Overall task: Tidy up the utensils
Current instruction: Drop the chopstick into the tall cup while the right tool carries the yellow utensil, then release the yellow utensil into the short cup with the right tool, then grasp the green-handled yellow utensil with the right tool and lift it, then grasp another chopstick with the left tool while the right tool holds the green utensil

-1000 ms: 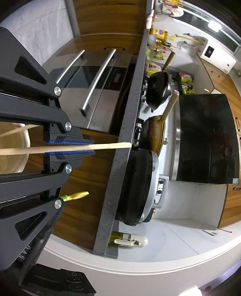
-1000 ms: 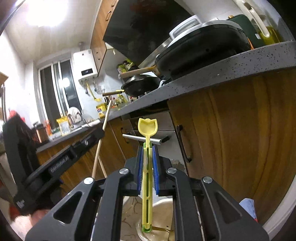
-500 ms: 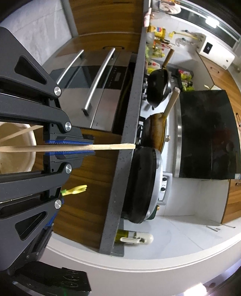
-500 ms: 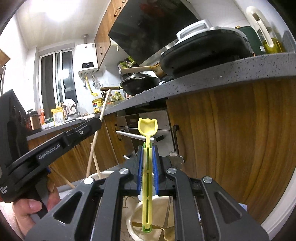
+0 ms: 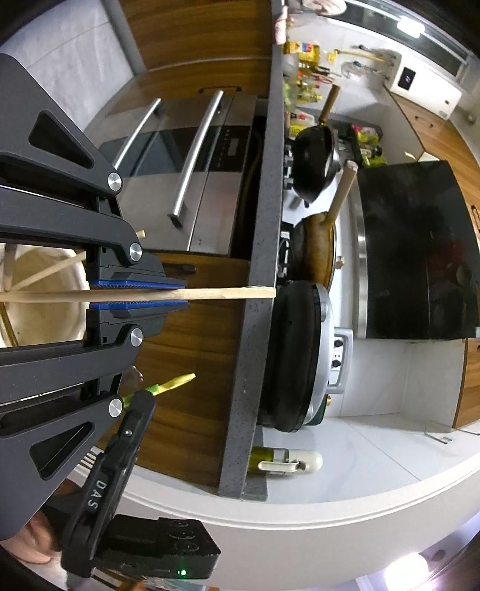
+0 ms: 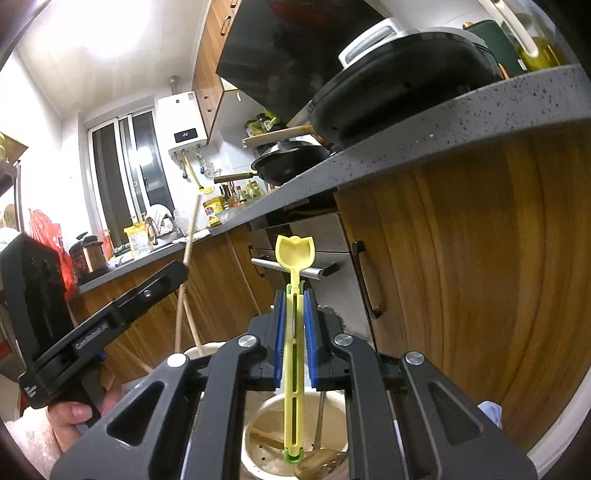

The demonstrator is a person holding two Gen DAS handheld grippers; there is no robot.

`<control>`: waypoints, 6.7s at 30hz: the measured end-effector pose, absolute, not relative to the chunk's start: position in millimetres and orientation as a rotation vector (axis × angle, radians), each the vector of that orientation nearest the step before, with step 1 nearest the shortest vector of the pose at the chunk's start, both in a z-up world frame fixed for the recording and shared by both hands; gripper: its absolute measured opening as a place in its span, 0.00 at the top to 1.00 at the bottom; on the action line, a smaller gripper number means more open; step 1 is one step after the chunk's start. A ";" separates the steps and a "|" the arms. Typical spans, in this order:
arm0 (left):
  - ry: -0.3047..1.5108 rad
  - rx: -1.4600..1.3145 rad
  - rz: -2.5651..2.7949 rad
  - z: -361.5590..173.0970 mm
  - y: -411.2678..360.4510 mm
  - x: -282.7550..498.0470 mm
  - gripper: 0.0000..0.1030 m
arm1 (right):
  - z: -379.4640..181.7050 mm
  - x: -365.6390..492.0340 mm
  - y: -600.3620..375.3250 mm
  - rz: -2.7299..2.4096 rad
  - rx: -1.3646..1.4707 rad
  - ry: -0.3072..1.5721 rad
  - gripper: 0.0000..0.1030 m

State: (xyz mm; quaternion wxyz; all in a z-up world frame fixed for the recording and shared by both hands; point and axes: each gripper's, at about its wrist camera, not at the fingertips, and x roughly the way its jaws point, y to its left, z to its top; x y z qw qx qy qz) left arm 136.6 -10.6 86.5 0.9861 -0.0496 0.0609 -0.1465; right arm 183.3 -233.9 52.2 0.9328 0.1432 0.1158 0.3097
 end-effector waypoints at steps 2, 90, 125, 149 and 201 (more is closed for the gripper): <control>0.129 -0.110 -0.298 85.1 -7.3 135.3 0.94 | 50.9 185.4 -233.9 0.637 0.301 0.241 0.90; 0.637 -0.027 -0.129 -14.7 0.1 -17.2 0.08 | -24.7 41.6 -228.6 0.531 -0.105 0.664 0.05; 0.720 -0.134 -0.089 -17.8 28.4 -0.2 0.08 | -22.7 26.1 -181.2 0.595 -0.019 0.798 0.91; 1.030 -0.018 -0.089 -55.3 -86.9 60.8 0.87 | -21.4 35.5 -283.1 0.537 0.131 0.709 0.91; 1.121 0.236 -0.300 -50.4 -45.5 63.3 0.94 | 23.4 48.0 -254.8 0.595 0.100 0.517 0.91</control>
